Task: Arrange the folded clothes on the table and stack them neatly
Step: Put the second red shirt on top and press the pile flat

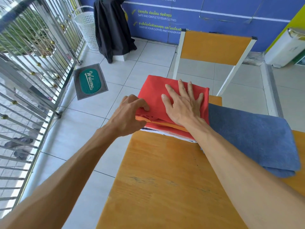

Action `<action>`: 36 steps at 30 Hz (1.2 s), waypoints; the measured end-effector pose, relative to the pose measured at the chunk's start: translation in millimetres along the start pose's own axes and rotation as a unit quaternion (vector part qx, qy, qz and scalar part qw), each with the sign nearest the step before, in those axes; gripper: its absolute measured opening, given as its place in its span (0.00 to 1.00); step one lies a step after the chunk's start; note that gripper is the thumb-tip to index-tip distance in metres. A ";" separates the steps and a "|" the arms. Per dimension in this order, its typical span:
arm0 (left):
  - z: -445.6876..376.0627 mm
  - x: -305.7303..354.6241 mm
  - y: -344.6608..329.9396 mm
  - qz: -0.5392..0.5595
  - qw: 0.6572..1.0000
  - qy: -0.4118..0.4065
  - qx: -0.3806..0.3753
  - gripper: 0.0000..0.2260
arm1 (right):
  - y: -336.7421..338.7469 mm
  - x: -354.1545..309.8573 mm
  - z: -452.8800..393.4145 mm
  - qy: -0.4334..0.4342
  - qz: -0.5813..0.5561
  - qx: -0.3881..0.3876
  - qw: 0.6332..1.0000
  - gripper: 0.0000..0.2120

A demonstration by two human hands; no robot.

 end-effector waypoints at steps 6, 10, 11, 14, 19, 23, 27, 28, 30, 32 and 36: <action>-56.2 -2.3 32.2 0.156 0.963 0.166 0.141 0.10 | 0.6 -2.2 1.3 0.007 0.004 0.011 1.000 0.30; -116.4 -19.0 5.6 0.086 0.944 0.304 0.096 0.31 | 2.1 -3.4 2.3 0.008 0.008 0.013 1.000 0.30; -126.0 -23.5 -0.9 0.083 0.942 0.315 0.077 0.32 | 2.5 -3.7 2.2 0.008 0.008 0.014 1.000 0.30; -143.6 -35.4 -11.6 0.101 0.941 0.314 0.077 0.28 | 2.8 -3.0 1.4 0.007 0.006 0.017 1.000 0.30; -143.1 -51.8 -17.0 0.222 0.885 0.348 0.213 0.21 | 1.6 -0.9 4.9 -0.005 -0.002 0.030 1.000 0.34; -135.7 -55.8 -28.3 0.244 0.853 0.380 0.263 0.21 | 0.9 8.2 9.9 -0.063 -0.006 0.011 0.998 0.45; -133.8 -51.0 -24.9 0.241 0.861 0.370 0.252 0.24 | 5.6 13.5 11.4 -0.078 -0.036 -0.011 0.996 0.45; -132.9 -47.0 -21.1 0.241 0.867 0.361 0.244 0.24 | 9.0 15.9 11.3 -0.079 -0.056 -0.001 0.995 0.43; -129.6 -33.7 -11.5 0.195 0.890 0.337 0.237 0.22 | 20.6 28.7 9.8 -0.118 -0.109 0.048 0.986 0.39; -123.1 -9.8 -3.6 0.068 0.919 0.281 0.266 0.19 | 31.8 53.1 6.5 -0.205 -0.156 0.097 0.961 0.35; -102.8 54.0 -35.6 -0.047 0.970 0.094 0.221 0.18 | 32.8 91.6 -6.5 -0.337 -0.275 0.049 0.899 0.26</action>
Point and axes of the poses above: each hand's wrist, its own z-axis away from the middle knuckle, its own y-axis out of the back of the hand, x = y × z, the point moved 4 cm from there along -z, towards the middle knuckle, and after that the axes turned 7 degrees about z, right-handed, at the moved point
